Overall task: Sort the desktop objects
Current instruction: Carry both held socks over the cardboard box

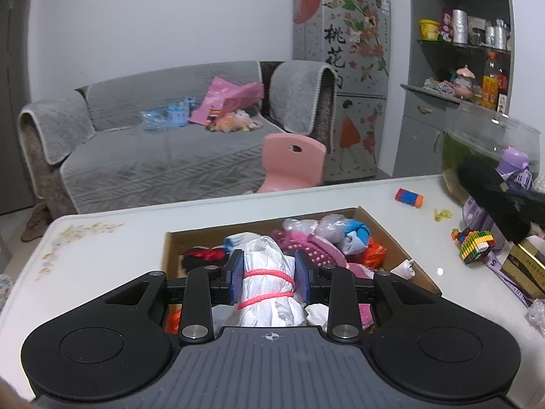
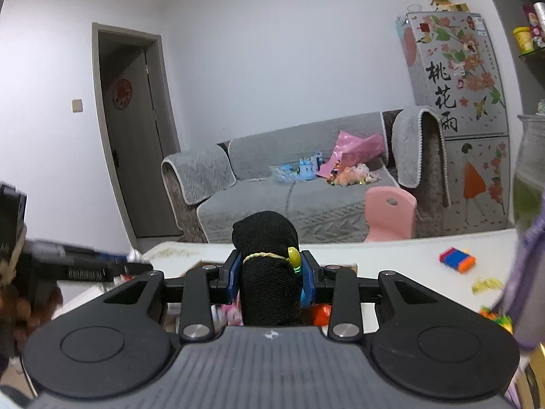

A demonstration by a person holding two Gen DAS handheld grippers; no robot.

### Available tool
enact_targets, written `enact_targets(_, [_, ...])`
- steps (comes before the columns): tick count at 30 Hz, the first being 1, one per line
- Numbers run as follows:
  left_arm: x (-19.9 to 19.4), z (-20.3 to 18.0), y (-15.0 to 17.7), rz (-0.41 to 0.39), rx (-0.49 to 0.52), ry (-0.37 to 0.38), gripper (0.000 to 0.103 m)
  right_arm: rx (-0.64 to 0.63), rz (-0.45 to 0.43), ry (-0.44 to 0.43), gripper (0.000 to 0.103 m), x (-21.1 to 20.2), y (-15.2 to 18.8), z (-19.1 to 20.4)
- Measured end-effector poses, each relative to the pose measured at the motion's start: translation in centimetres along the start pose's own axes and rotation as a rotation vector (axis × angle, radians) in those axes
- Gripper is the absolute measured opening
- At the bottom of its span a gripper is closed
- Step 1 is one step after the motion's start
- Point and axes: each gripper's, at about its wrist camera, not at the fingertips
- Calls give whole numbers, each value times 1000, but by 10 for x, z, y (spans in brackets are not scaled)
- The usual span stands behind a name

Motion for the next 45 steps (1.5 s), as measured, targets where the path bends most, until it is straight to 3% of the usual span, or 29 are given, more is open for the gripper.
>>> enact_targets(4, [26, 3, 0, 14, -26, 30, 38, 8, 4, -18, 32, 27, -13, 3])
enact_targets(14, [72, 8, 23, 53, -65, 71, 38, -18, 72, 11, 32, 49, 13, 9])
enact_targets(23, [82, 9, 34, 85, -39, 45, 38, -47, 125, 20, 32, 51, 19, 20])
enact_targets(32, [88, 5, 41, 113, -13, 38, 39, -22, 245, 62, 32, 66, 32, 16])
enact_targets(45, [108, -5, 61, 161, 13, 87, 44, -109, 293, 147, 33, 83, 49, 25])
Point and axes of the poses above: each gripper's, at about its wrist camera, not at the fingertips, and x roughly the way its jaws point, z to its left, y to its underside, and after that the axes turned 11 degrees about y, right-handed
